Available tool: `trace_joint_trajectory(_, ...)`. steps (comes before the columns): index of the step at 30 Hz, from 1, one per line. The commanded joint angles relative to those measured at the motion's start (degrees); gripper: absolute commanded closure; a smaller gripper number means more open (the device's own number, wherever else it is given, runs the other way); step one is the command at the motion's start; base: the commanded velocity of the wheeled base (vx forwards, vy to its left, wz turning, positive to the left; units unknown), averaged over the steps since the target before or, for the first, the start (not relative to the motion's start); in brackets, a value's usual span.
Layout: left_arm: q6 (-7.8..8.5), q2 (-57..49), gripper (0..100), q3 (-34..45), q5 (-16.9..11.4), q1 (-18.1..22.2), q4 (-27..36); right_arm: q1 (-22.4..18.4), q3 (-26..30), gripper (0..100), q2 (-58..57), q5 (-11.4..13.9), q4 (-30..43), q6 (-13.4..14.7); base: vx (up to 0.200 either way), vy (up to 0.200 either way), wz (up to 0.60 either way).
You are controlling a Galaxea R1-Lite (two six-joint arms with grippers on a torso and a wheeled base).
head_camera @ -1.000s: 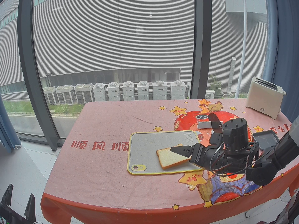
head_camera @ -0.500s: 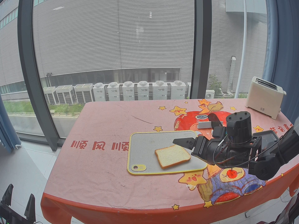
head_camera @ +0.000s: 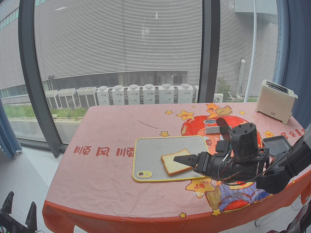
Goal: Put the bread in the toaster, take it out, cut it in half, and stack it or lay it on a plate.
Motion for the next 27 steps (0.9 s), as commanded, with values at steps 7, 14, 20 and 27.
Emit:
trace_joint_trajectory(7,-0.04,-0.57,0,0.84,0.02,0.00,-0.02,2.59,0.71,0,-3.35,2.26,0.24,0.22,0.000,0.000,0.00)
trace_joint_trajectory(14,-0.04,-0.57,0,0.84,0.10,0.09,-0.02,5.23,-0.43,0,-2.12,2.88,0.33,0.22,0.000,0.000,0.00)
trace_joint_trajectory(20,-0.04,-0.57,0,0.84,0.02,0.00,-0.02,5.40,-3.94,0,0.26,2.88,0.68,0.04,0.000,0.000,0.00)
trace_joint_trajectory(27,-0.04,-0.57,0,0.84,0.10,0.09,-0.02,6.02,-7.55,0,1.66,3.05,5.60,-0.14,0.000,0.000,0.00)
